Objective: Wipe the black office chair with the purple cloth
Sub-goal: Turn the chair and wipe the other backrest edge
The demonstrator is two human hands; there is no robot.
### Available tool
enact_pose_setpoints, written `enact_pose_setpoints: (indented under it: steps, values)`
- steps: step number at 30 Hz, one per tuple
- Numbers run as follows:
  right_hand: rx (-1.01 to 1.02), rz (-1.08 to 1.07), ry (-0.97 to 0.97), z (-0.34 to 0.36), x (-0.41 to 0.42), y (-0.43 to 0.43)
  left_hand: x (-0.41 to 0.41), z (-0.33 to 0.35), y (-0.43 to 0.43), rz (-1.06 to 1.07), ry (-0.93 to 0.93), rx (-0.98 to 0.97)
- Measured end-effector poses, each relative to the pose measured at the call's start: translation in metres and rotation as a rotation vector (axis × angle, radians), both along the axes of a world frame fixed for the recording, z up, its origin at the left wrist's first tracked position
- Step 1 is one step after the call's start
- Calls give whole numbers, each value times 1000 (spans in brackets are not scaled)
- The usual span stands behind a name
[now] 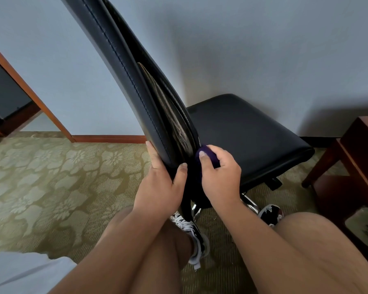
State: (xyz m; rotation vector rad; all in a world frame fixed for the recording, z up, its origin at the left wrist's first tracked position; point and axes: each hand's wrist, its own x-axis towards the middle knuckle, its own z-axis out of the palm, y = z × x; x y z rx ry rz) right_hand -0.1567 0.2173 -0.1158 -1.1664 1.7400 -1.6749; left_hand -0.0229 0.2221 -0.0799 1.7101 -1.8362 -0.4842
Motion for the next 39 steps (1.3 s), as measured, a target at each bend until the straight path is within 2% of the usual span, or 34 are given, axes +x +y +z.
enact_pose_setpoints:
  steps: [5,9,15,22,27,34,39]
  values:
    - [151,81,-147,-19,0,5,-1,2,1,17,4,16]
    - [187,74,-201,-23,3,4,-1,3,0,25,8,26]
    - [68,33,-85,-5,3,1,-1,1,-1,33,-9,36]
    - [-218,40,249,45,-6,-8,-1,-1,-1,24,-25,24]
    - [-186,42,191,34,-9,-9,0,-1,0,16,-27,36]
    - [51,89,59,10,-14,-2,-4,1,1,29,-11,25]
    - [-105,64,223,44,-11,-3,-3,0,2,19,-45,25]
